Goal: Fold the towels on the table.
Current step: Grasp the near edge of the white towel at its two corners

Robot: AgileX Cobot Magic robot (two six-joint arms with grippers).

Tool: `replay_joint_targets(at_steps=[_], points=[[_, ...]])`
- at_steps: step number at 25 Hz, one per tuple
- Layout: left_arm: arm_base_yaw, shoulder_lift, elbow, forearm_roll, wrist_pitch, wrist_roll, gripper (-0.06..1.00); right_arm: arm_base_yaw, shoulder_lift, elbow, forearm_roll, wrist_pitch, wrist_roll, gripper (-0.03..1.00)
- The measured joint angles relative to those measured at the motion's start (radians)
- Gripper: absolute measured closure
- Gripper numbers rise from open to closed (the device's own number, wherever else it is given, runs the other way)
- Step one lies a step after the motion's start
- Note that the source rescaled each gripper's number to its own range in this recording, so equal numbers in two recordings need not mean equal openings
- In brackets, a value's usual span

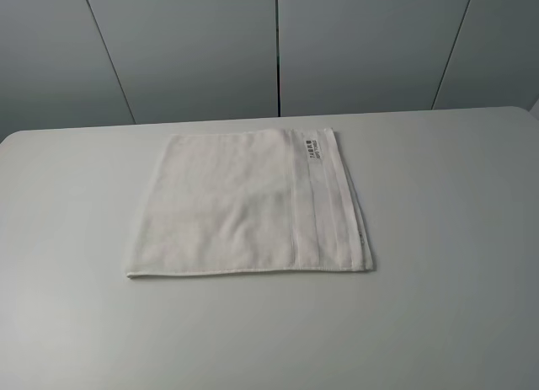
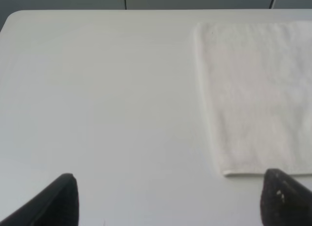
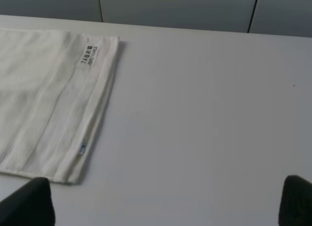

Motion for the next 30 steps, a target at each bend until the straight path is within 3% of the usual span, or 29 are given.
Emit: replay_joint_targets(at_steps=[30], points=[[0.000,0.000,0.000,0.000,0.000,0.007,-0.04,0.000,0.000,0.000,0.000,0.000,0.000,-0.03]])
